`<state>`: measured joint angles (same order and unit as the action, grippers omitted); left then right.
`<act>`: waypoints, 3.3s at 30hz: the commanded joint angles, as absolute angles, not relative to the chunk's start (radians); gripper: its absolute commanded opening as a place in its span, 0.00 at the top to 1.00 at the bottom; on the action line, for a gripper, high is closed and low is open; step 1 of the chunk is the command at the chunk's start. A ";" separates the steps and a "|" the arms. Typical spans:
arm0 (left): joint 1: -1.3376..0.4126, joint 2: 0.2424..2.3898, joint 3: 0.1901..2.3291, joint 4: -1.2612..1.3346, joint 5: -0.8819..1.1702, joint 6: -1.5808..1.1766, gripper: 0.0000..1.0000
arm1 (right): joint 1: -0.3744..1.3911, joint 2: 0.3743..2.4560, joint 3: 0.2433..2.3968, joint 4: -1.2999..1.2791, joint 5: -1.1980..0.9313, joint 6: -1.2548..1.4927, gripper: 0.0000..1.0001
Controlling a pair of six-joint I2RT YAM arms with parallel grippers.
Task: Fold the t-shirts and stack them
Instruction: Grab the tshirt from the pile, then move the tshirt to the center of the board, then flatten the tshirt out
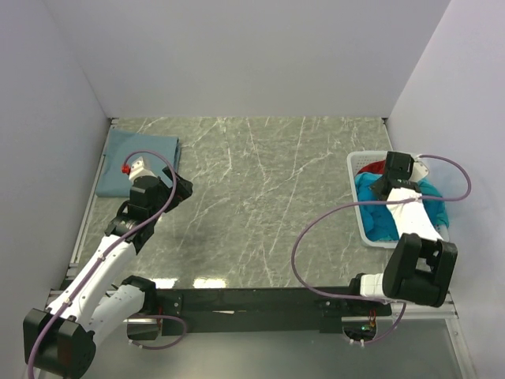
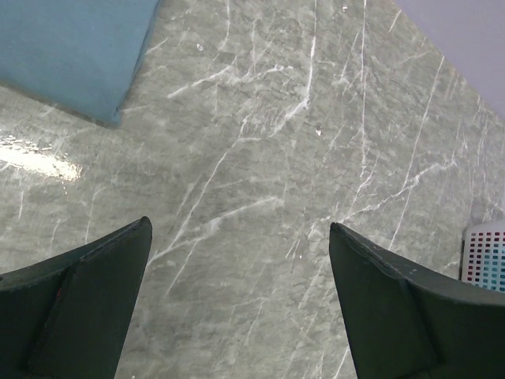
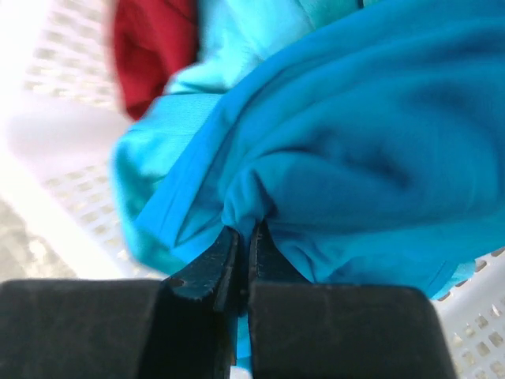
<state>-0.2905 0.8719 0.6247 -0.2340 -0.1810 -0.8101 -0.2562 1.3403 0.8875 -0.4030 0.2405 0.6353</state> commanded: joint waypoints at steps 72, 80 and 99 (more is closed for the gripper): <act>-0.320 0.830 0.697 -0.416 -0.150 -0.957 0.00 | 0.543 0.943 0.706 -0.199 0.088 0.454 0.53; -0.433 0.841 0.612 -0.267 -0.114 -0.994 0.01 | 0.543 0.934 0.680 -0.235 0.112 0.465 0.52; -0.635 1.109 0.525 -0.169 -0.167 -1.078 0.01 | 0.543 0.976 0.601 -0.195 0.011 0.483 0.50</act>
